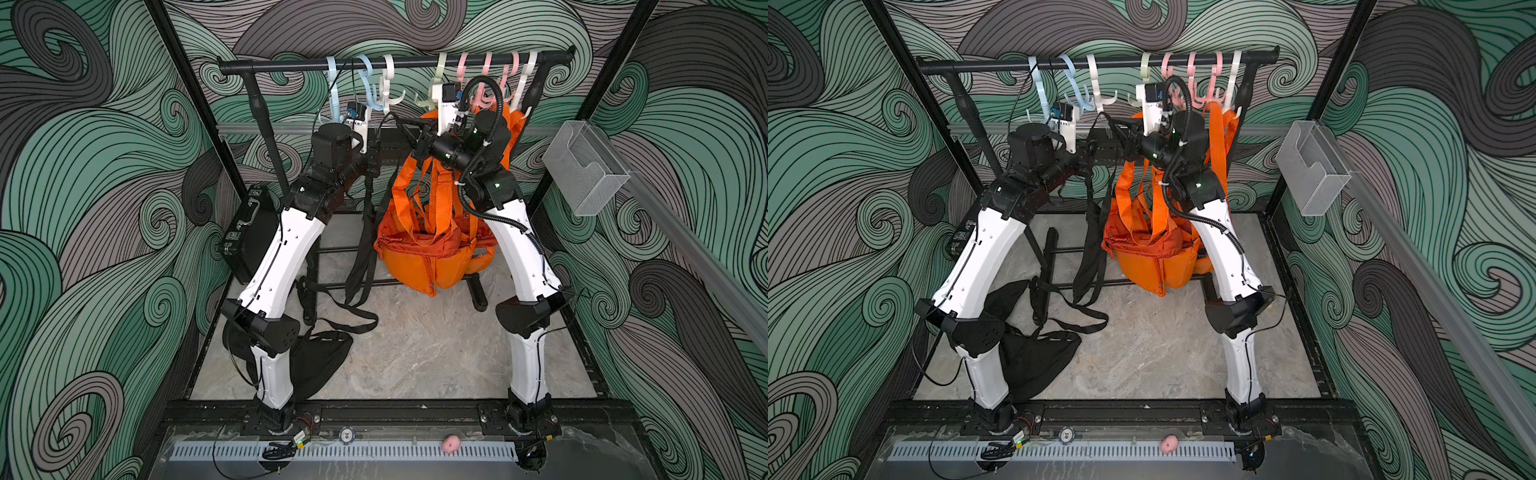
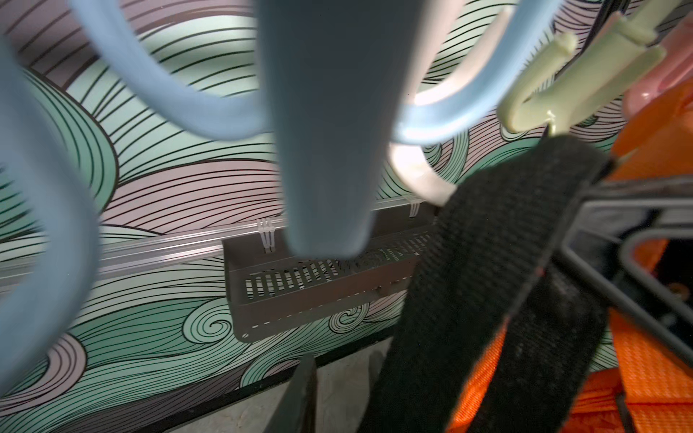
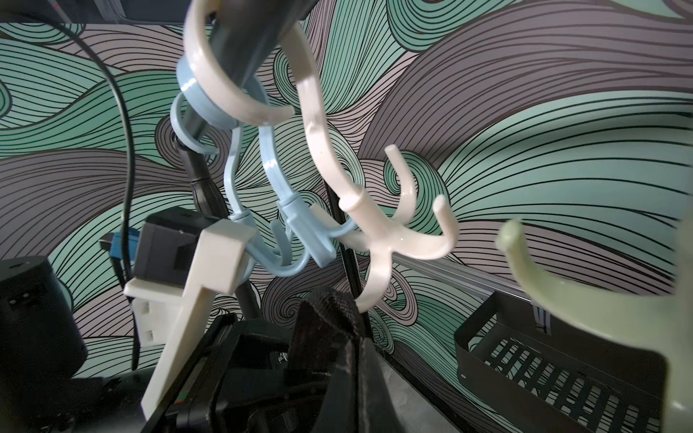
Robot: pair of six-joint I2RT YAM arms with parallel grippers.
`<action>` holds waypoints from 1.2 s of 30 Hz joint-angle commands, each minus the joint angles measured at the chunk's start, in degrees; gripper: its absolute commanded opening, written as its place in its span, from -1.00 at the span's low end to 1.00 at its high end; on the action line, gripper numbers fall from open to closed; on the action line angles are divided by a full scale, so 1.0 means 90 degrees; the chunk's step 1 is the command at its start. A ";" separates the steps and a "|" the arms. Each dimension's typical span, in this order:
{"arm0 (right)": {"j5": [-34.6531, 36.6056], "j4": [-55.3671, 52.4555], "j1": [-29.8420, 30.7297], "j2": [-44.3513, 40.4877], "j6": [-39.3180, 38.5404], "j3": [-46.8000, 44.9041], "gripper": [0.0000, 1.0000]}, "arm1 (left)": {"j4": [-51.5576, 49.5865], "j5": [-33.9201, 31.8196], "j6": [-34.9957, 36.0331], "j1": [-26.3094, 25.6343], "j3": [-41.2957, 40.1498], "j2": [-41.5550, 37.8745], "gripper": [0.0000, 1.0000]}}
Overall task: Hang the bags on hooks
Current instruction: Hang the bag on the hook.
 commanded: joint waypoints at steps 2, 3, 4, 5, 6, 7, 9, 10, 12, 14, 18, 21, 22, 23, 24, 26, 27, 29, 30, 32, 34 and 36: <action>0.0253 -0.0093 -0.0180 -0.0303 -0.0070 -0.0172 -1.00 | -0.0548 0.0160 0.0136 -0.0134 -0.0259 -0.0175 -0.06; 0.0252 -0.0127 -0.0181 -0.0311 -0.0070 -0.0142 -1.00 | -0.0546 0.0160 0.0136 -0.0151 -0.0284 -0.0196 0.00; 0.0269 -0.0198 -0.0183 -0.0335 -0.0107 -0.0110 -1.00 | -0.0541 0.0170 0.0144 -0.0168 -0.0287 -0.0218 0.05; 0.0305 -0.0253 -0.0195 -0.0381 -0.0163 -0.0109 -1.00 | -0.0560 0.0175 0.0156 -0.0200 -0.0291 -0.0237 0.10; 0.0333 -0.0316 -0.0190 -0.0434 -0.0217 -0.0151 -1.00 | -0.0575 0.0170 0.0174 -0.0230 -0.0301 -0.0260 0.13; 0.0368 -0.0353 -0.0206 -0.0531 -0.0286 -0.0247 -1.00 | -0.0584 0.0160 0.0203 -0.0259 -0.0323 -0.0303 0.16; 0.0378 -0.0325 -0.0261 -0.0697 -0.0366 -0.0520 -1.00 | -0.0557 0.0132 0.0258 -0.0315 -0.0415 -0.0394 0.21; 0.0394 -0.0341 -0.0301 -0.0764 -0.0381 -0.0636 -1.00 | -0.0528 0.0116 0.0273 -0.0334 -0.0477 -0.0448 0.24; 0.0364 -0.0417 -0.0390 -0.0843 -0.0382 -0.0756 -1.00 | -0.0493 0.0121 0.0266 -0.0357 -0.0524 -0.0524 0.28; 0.0360 -0.0481 -0.0483 -0.0977 -0.0383 -0.0921 -1.00 | -0.0512 0.0149 0.0273 -0.0401 -0.0524 -0.0573 0.30; 0.0450 -0.0307 -0.0668 -0.1369 -0.0386 -0.1462 -1.00 | -0.0522 0.0151 0.0315 -0.0513 -0.0579 -0.0690 0.34; 0.0492 -0.0291 -0.0807 -0.1600 -0.0373 -0.1734 -1.00 | -0.0484 0.0138 0.0351 -0.0602 -0.0614 -0.0774 0.35; 0.0509 -0.0277 -0.0851 -0.1670 -0.0376 -0.1824 -1.00 | -0.0465 0.0136 0.0371 -0.0630 -0.0627 -0.0808 0.36; 0.0512 -0.0271 -0.0887 -0.1732 -0.0385 -0.1895 -1.00 | -0.0454 0.0126 0.0383 -0.0661 -0.0636 -0.0839 0.36; 0.0548 -0.0275 -0.0904 -0.1793 -0.0395 -0.1971 -1.00 | -0.0453 0.0116 0.0394 -0.0679 -0.0629 -0.0863 0.37; 0.0627 -0.0195 -0.0945 -0.1955 -0.0406 -0.2205 -1.00 | -0.0452 0.0066 0.0445 -0.0737 -0.0639 -0.0930 0.38; 0.0657 -0.0177 -0.0952 -0.2011 -0.0402 -0.2287 -1.00 | -0.0453 0.0042 0.0464 -0.0766 -0.0659 -0.0960 0.39; 0.0779 -0.0142 -0.0972 -0.2131 -0.0370 -0.2440 -1.00 | -0.0441 -0.0010 0.0540 -0.0841 -0.0760 -0.1075 0.41; 0.0805 -0.0124 -0.0977 -0.2145 -0.0359 -0.2481 -1.00 | -0.0416 -0.0048 0.0581 -0.0881 -0.0849 -0.1149 0.44; 0.0613 -0.0087 -0.0977 -0.2131 -0.0302 -0.2462 -1.00 | -0.0318 -0.0127 0.0663 -0.0943 -0.1143 -0.1352 0.51; 0.0384 -0.0206 -0.0965 -0.1986 -0.0240 -0.2250 -1.00 | -0.0151 -0.0170 0.0689 -0.0981 -0.1509 -0.1588 0.57; 0.0236 -0.0489 -0.0960 -0.1732 -0.0193 -0.1822 -1.00 | -0.0009 -0.0207 0.0674 -0.1011 -0.1870 -0.1816 0.63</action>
